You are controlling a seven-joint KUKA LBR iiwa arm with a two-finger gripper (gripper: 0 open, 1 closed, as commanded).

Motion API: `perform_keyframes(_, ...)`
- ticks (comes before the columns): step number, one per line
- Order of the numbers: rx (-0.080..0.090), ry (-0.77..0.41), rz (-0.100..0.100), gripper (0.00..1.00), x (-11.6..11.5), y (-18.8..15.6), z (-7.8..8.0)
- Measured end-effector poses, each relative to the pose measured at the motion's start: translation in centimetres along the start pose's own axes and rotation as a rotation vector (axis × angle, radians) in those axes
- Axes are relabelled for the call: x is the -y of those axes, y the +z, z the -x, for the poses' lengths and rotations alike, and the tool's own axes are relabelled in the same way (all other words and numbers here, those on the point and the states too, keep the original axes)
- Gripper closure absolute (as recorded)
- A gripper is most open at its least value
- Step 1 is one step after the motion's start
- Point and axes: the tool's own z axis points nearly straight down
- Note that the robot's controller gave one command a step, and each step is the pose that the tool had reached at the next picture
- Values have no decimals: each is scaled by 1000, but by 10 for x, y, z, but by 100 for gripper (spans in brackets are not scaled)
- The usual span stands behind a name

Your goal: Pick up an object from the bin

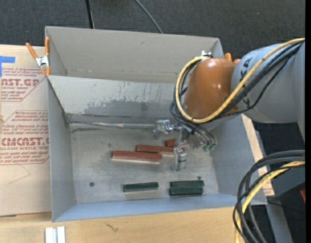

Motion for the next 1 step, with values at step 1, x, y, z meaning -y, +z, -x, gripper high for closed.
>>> perform_keyframes(1, -2, 44, 4, 0, -39, 51, 46)
